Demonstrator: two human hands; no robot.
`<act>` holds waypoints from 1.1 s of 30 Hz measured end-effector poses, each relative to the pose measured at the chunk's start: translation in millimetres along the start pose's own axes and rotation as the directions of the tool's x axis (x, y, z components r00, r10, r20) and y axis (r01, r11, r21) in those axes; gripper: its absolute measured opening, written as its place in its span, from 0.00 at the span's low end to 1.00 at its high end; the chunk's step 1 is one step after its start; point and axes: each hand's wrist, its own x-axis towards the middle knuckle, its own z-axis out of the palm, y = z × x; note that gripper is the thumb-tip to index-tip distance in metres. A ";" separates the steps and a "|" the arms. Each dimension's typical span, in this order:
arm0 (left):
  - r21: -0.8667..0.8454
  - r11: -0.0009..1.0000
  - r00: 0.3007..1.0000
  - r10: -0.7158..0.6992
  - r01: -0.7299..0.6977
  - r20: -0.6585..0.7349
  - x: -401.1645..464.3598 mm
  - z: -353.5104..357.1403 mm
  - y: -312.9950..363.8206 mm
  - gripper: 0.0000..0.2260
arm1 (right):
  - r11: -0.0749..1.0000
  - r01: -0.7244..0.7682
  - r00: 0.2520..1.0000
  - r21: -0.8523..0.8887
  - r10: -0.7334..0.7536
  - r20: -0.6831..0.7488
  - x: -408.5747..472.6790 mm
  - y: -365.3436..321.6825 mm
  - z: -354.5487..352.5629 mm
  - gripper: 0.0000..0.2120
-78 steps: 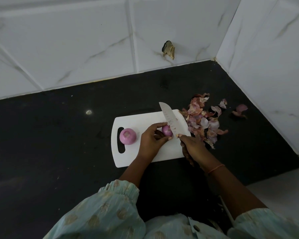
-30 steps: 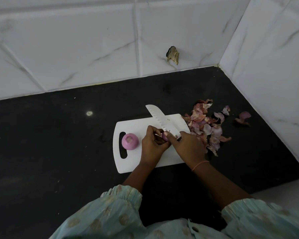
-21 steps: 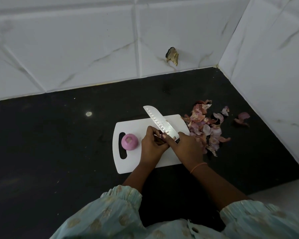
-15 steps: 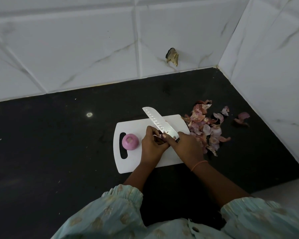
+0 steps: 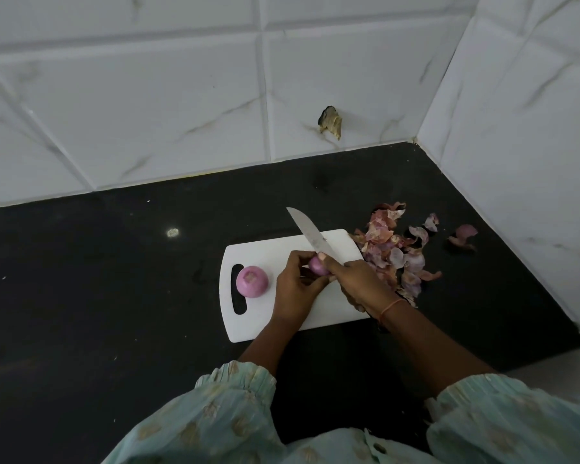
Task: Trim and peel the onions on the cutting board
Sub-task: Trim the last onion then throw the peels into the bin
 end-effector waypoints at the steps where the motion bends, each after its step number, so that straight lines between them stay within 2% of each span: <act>1: -0.007 1.000 1.000 -0.007 0.007 -0.011 -0.2 -0.2 -1.3 0.16 | 1.000 0.021 1.000 -0.006 -0.021 -0.021 -0.2 -1.4 -0.3 0.27; 5: -0.030 0.998 0.997 -0.049 0.048 -0.053 0.8 0.2 -3.6 0.13 | 0.989 0.097 0.989 -0.114 -0.108 -0.096 -1.3 -4.5 5.0 0.25; 10: -0.076 0.996 0.999 -0.039 0.036 -0.036 1.6 -3.8 0.2 0.16 | 0.985 0.150 0.972 -0.081 -0.162 -0.173 -2.0 -3.4 -0.2 0.24; 14: -0.149 0.986 0.998 -0.070 0.070 0.005 0.7 -5.5 2.2 0.20 | 0.980 0.183 0.915 -0.077 -0.198 -0.351 2.2 7.8 -26.9 0.17; 17: -0.186 0.980 0.997 -0.072 0.070 -0.004 0.8 -5.2 0.8 0.20 | 0.983 0.114 0.860 -0.146 -0.171 -0.481 3.2 15.0 -43.4 0.22; 19: -0.188 0.980 0.998 -0.067 0.064 -0.010 0.7 -5.2 1.4 0.20 | 0.966 0.123 0.817 -0.227 -0.228 -0.529 1.6 17.8 -52.8 0.15; 20: -0.185 0.981 0.998 -0.066 0.063 -0.011 0.7 -5.2 1.7 0.20 | 0.958 0.125 0.807 -0.258 -0.249 -0.535 -0.4 18.2 -56.9 0.11; 23: -0.167 0.984 0.998 -0.059 0.056 -0.014 -0.2 -4.9 2.1 0.20 | 0.938 0.112 0.770 -0.329 -0.291 -0.568 -0.2 22.3 -69.0 0.11; 28: -0.141 0.989 0.999 -0.044 0.042 -0.011 -1.2 -5.0 3.5 0.20 | 0.924 0.088 0.776 -0.372 -0.298 -0.556 -0.1 26.6 -88.8 0.05; 30: -0.128 0.991 0.999 -0.046 0.044 -0.012 -1.2 -4.6 4.8 0.20 | 0.898 0.123 0.743 -0.422 -0.365 -0.561 -6.1 24.1 -94.3 0.04; 33: -0.116 0.993 0.999 -0.037 0.034 -0.021 -0.3 -3.1 4.1 0.20 | 0.859 0.216 0.640 -0.464 -0.484 -0.597 -13.5 16.2 -96.0 0.05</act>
